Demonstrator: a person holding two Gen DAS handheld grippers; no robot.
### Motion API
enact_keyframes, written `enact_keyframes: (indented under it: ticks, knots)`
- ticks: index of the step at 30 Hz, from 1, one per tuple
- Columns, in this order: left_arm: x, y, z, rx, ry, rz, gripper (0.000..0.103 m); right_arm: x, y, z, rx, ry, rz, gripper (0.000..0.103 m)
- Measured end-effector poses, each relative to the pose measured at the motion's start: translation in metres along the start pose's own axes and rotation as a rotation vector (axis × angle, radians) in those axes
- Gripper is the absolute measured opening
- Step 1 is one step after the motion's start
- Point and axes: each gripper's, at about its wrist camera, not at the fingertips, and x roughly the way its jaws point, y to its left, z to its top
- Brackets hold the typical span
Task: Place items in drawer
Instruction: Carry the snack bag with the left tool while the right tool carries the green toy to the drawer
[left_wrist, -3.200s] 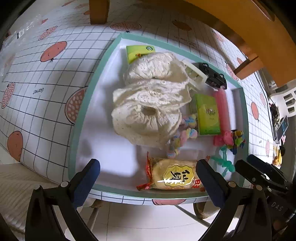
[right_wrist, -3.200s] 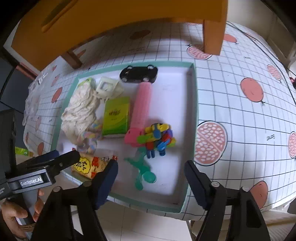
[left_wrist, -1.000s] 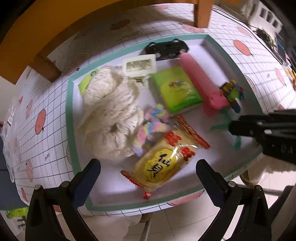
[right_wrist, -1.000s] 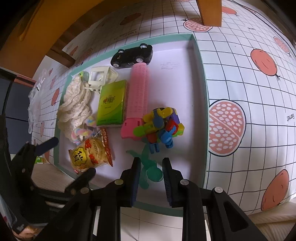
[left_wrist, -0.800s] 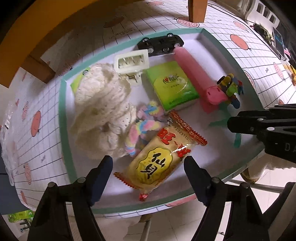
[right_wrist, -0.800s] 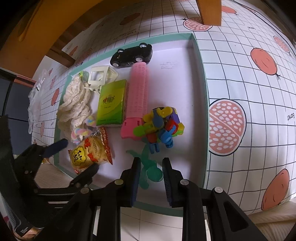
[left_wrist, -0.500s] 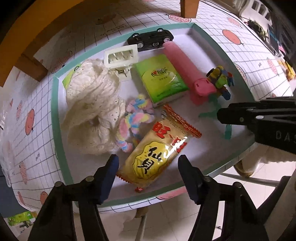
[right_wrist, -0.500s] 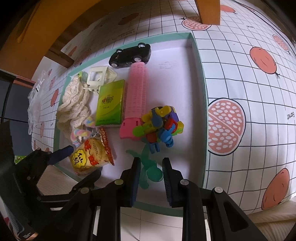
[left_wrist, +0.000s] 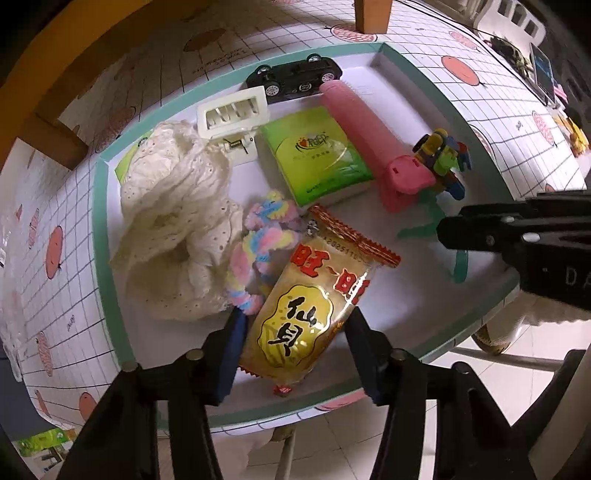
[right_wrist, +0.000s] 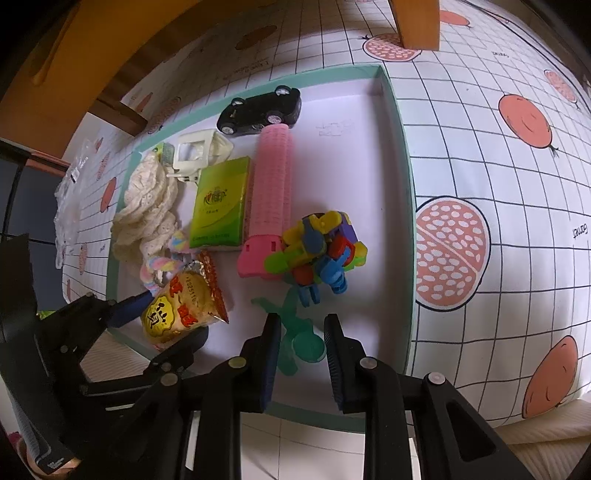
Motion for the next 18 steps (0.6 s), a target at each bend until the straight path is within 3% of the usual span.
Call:
enact_keyframes:
  ticks: [3,7,13,18]
  knots:
    - [-0.008,0.010,-0.002,-0.001,-0.012,-0.014,0.048,-0.003,0.002,0.000,-0.009,-0.012,-0.002,0.026]
    - [-0.020,0.027,-0.005,-0.102,-0.041,-0.127,0.044,-0.011,0.002,0.002,-0.001,-0.043,0.009,0.026]
    - [-0.034,0.054,-0.010,-0.223,-0.101,-0.237,0.043,-0.022,0.001,0.005,0.010,-0.091,0.029,0.026]
    - [-0.050,0.067,-0.011,-0.266,-0.166,-0.247,0.043,-0.034,0.000,0.008,0.012,-0.138,0.053,0.025]
